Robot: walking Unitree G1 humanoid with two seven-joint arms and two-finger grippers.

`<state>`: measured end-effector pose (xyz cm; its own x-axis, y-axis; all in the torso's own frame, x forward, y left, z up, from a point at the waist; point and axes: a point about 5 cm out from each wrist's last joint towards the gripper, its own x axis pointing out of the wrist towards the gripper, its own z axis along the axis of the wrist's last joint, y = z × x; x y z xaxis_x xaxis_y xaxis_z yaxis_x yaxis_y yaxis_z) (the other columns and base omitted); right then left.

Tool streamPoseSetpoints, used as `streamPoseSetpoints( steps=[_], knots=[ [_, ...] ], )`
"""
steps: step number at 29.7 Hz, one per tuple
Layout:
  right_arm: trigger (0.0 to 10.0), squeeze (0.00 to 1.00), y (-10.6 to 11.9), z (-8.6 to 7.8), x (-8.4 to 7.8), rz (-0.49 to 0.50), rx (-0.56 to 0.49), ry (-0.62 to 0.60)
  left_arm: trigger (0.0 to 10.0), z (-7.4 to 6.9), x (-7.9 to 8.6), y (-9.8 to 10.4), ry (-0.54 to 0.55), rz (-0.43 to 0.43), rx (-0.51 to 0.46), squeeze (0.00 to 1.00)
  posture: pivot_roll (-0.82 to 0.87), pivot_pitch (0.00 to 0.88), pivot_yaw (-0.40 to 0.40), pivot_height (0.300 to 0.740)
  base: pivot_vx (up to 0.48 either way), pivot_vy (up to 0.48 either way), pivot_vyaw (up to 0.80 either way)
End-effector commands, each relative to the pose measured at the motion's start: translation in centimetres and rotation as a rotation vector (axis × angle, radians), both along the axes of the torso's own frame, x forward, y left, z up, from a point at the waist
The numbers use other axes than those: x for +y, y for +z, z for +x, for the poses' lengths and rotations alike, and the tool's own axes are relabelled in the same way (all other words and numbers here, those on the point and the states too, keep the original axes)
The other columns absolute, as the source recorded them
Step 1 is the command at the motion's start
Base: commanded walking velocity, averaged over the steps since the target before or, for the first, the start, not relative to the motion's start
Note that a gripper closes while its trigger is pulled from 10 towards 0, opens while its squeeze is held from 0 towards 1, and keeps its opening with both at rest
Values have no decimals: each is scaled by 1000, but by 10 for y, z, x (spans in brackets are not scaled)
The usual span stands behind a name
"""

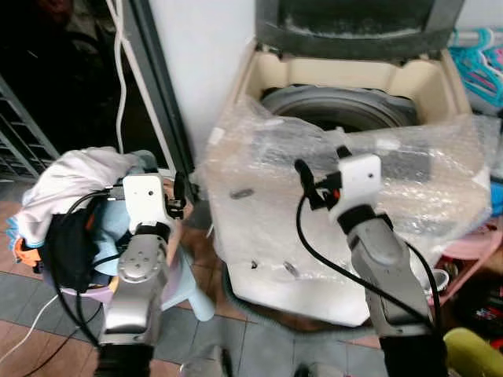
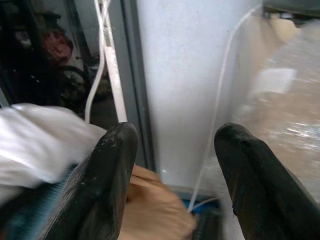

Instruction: Clothes washing

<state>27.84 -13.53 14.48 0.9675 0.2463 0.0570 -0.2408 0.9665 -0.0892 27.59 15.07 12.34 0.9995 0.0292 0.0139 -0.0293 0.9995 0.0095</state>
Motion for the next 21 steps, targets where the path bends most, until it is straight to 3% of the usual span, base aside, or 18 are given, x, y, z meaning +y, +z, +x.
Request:
streamPoseSetpoints(
  steps=[1, 2, 4, 10, 13, 15, 16, 21],
  knots=[
    [10000, 0, 3, -1, 3, -39, -21, 10, 10000, -2, 2, 0, -4, 2, 11, 0, -48, 0, 119, 740, 0, 480, 0],
    [10000, 0, 0, 1, -6, -90, -15, 3, 10000, -2, -4, -2, -18, 2, 19, 0, -42, 0, 125, 740, 0, 480, 0],
    [10000, 0, 2, 5, -15, -67, 16, 18, 10000, -1, -9, 4, -41, 15, -7, 0, -45, 0, 120, 740, 0, 480, 0],
    [10000, 0, 1, 13, -27, -89, 94, 1, 10000, 0, -6, 9, -21, -4, -12, 0, -59, 0, 137, 740, 0, 480, 0],
    [10000, 0, -3, 7, -28, -103, 84, -102, 10000, -4, 0, 13, 29, -34, -10, 0, -70, 0, 130, 740, 0, 457, 0],
    [10000, 0, -6, 3, -24, -68, 120, -37, 10000, -6, -1, 13, 23, -32, -19, 0, -65, 0, 122, 740, 0, 0, 0],
    [10000, 0, -10, -7, -14, 27, 167, 89, 10000, -8, -1, 14, 21, -17, -30, 0, -65, 0, 110, 740, 0, 0, 0],
    [10000, 0, -8, -12, -13, 38, 108, 55, 10000, -10, 1, 15, 37, -12, -42, 0, -50, 0, 85, 740, 0, 0, 0]
  ],
)
